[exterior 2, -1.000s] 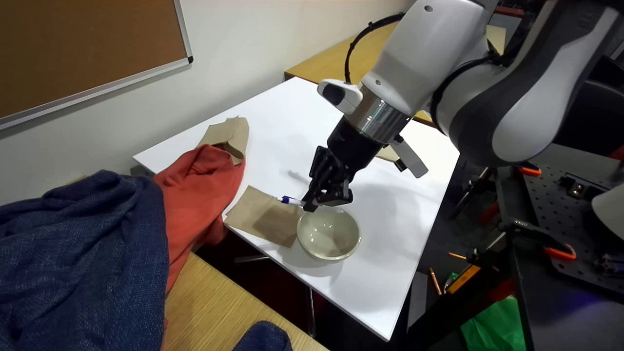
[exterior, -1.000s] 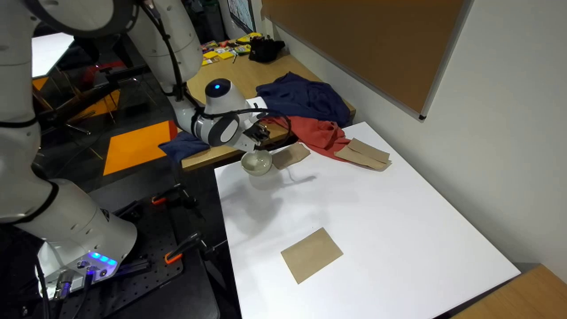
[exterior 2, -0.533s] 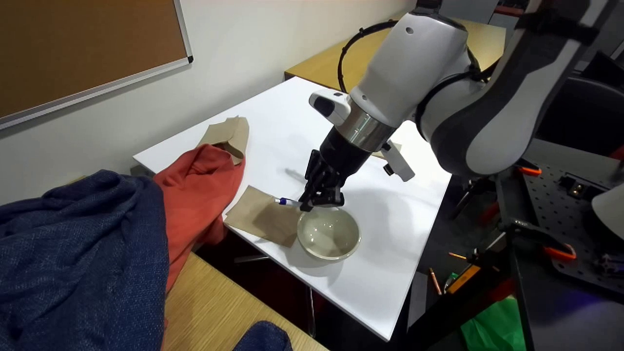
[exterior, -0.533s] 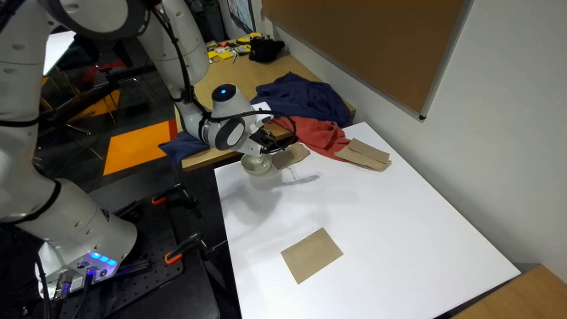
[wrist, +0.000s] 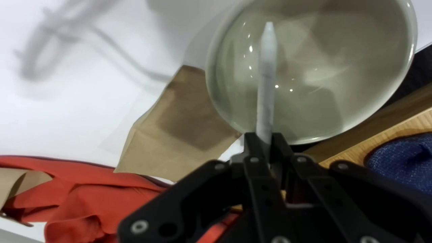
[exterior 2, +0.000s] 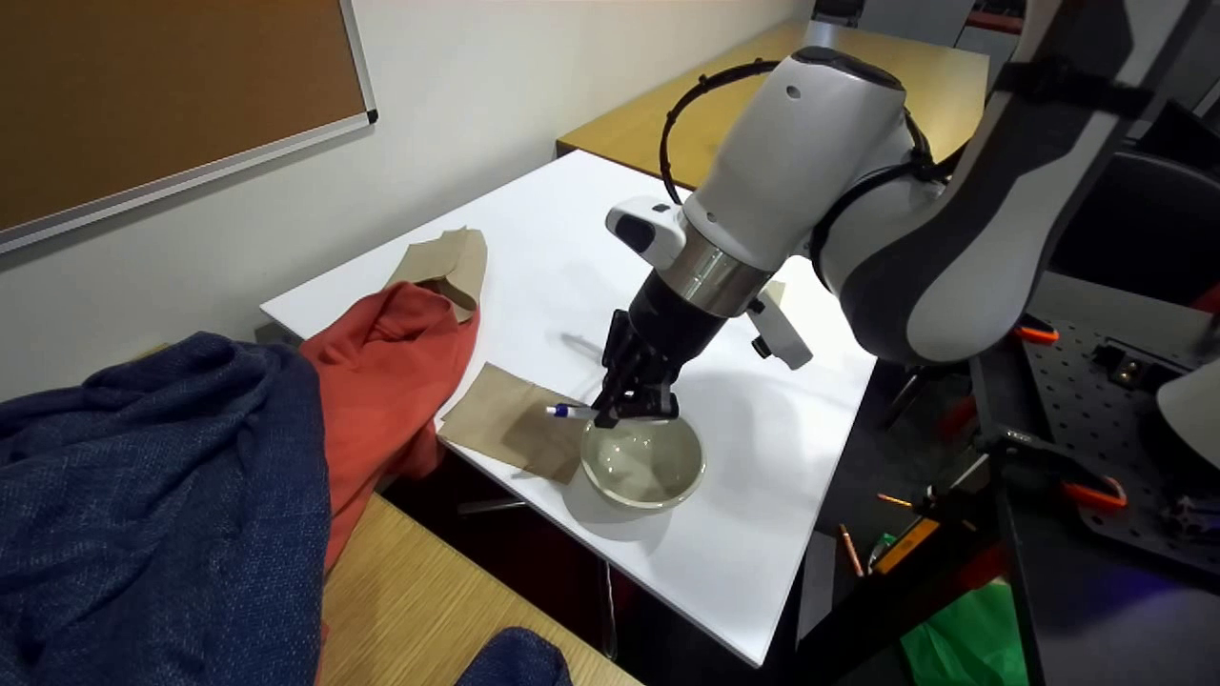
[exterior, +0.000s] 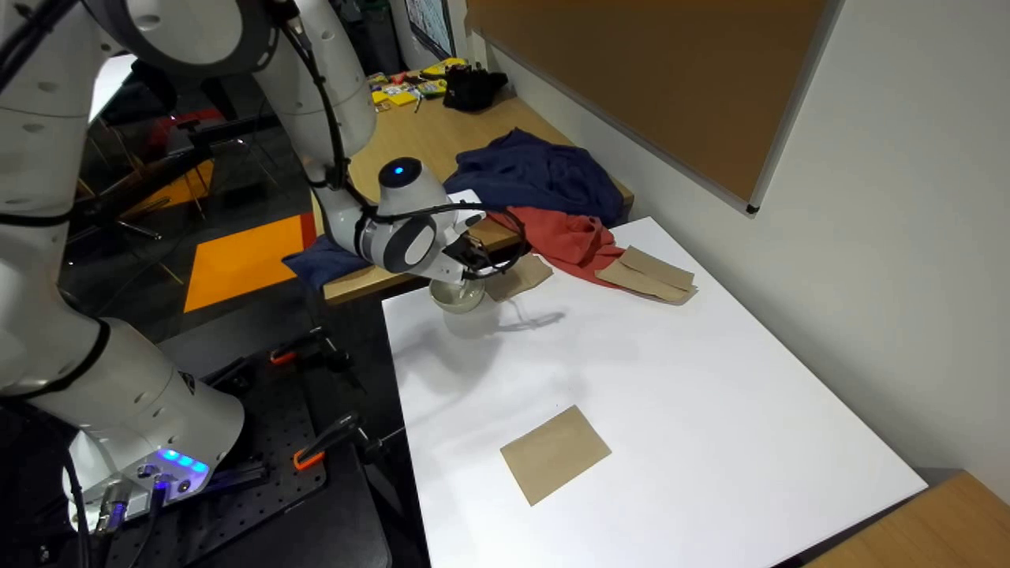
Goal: Put the pen inside the white bowl
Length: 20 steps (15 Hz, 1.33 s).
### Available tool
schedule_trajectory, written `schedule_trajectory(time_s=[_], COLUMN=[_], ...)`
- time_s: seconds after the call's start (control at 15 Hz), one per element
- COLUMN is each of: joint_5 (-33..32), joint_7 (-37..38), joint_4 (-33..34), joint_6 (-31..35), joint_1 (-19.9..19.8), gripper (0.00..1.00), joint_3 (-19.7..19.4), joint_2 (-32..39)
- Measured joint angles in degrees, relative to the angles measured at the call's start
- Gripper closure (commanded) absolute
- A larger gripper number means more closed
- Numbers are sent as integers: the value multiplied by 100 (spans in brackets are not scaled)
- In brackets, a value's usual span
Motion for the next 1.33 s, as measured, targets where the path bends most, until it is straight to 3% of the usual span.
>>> schedule_trajectory(time_s=[0.53, 1.33], joint_5=[8, 47], joint_7=[16, 125], joint_4=[-72, -433], joint_6=[96, 144], joint_1=[70, 63], gripper=[2, 0], joint_3=[8, 52], joint_2=[-59, -1065])
